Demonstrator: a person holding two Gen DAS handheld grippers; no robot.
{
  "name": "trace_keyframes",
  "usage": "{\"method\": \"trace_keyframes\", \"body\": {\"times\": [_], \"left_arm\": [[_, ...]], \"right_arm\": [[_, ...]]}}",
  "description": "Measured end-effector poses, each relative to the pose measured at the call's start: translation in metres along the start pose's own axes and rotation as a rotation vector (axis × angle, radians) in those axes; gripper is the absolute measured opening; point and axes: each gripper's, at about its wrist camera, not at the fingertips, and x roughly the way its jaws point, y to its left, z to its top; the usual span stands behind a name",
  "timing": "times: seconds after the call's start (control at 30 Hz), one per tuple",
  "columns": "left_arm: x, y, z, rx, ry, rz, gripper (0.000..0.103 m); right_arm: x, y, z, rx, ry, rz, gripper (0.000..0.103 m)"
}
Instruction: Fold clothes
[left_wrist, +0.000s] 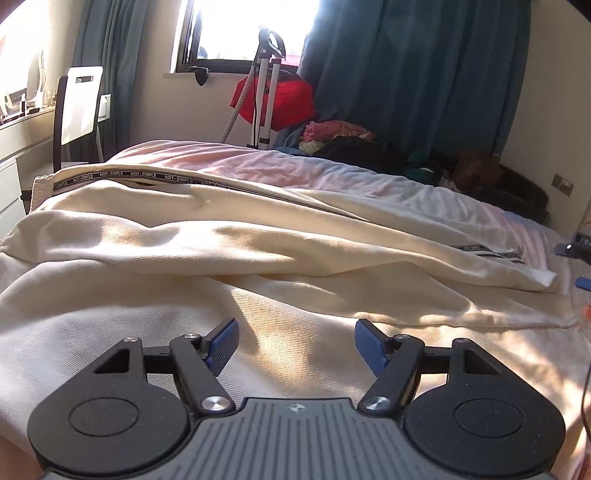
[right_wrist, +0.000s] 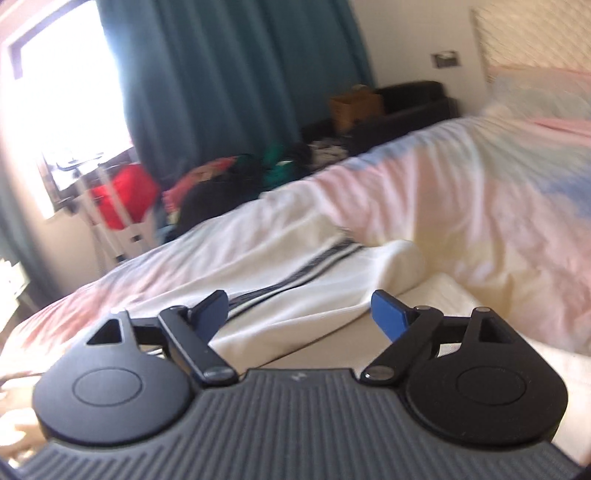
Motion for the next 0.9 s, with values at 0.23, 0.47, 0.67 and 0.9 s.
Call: {"method": "trace_keyframes", "body": {"times": [0.23,0.47,0.67,0.9], "left_arm": [[-0.014,-0.002,-0.008,0.025,-0.007,0.012,0.078],[-0.013,-0.003,-0.017,0.096,-0.035,0.088,0.082],[-0.009,0.027,-0.016,-0.03,0.058,0.108,0.082],[-0.048,0.114,0.005,-0.401,0.045,0.163,0.082]], "right_arm": [[-0.068,0.036,-0.008,-0.12,0.028,0.122,0.086],[-0.076,0.033,-0.007,-0.139,0.0,0.098,0.086],[-0.066,0.019,-0.008,-0.11,0.034,0.044,0.086],[-0.06,-0.008,-0.007,-0.107,0.052,-0.228,0.086]]}}
